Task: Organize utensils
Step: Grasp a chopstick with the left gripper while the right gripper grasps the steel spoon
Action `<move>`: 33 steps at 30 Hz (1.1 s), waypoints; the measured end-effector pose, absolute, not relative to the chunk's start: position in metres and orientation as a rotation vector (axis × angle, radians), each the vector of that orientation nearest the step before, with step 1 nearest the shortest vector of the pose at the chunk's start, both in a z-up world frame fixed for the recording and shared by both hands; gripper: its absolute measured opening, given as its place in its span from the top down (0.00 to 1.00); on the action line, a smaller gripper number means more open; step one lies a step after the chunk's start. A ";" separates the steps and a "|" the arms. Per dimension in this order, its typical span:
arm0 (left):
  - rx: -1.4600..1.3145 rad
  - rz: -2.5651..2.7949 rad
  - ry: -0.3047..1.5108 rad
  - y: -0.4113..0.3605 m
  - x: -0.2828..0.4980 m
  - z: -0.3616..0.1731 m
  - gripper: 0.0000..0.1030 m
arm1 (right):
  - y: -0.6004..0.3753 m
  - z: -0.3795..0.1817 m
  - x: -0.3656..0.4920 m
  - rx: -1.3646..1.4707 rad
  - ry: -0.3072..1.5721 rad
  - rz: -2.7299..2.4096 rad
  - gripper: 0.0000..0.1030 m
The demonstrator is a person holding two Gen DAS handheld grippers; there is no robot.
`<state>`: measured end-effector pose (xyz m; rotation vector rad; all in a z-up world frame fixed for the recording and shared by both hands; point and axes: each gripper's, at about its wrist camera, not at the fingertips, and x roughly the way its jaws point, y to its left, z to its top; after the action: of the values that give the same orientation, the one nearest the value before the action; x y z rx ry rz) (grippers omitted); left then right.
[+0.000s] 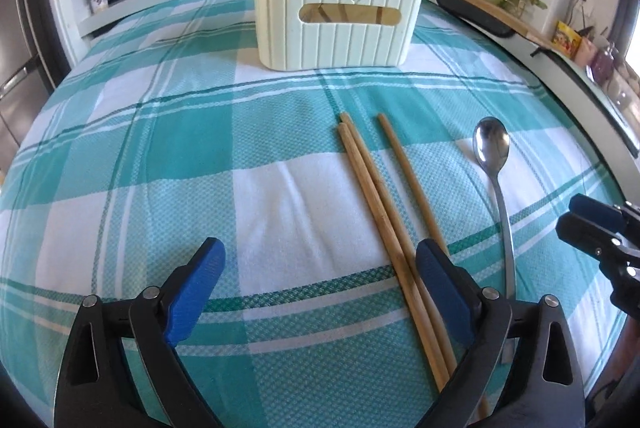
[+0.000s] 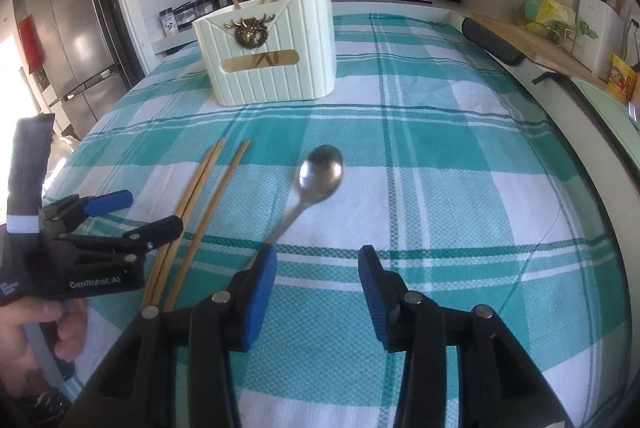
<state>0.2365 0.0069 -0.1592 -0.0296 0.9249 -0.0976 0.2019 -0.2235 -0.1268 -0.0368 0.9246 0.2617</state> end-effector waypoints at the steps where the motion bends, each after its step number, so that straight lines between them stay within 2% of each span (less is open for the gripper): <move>1: -0.029 -0.090 0.926 0.009 0.236 -0.159 0.05 | -0.226 -0.128 0.201 -0.033 0.926 0.256 0.58; 9: 0.048 -0.067 0.956 -0.001 0.243 -0.164 0.01 | -0.238 -0.134 0.198 0.002 0.933 0.230 0.58; 27: 0.006 -0.103 0.990 0.037 0.227 -0.160 0.03 | -0.232 -0.140 0.199 0.036 0.973 0.254 0.58; 33: -0.012 -0.158 1.012 0.034 0.251 -0.157 0.13 | -0.227 -0.145 0.213 0.041 1.012 0.228 0.58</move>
<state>0.2512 0.0335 -0.1572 -0.0118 1.0123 -0.1580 0.2133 -0.2269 -0.1452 0.0410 1.0125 0.2283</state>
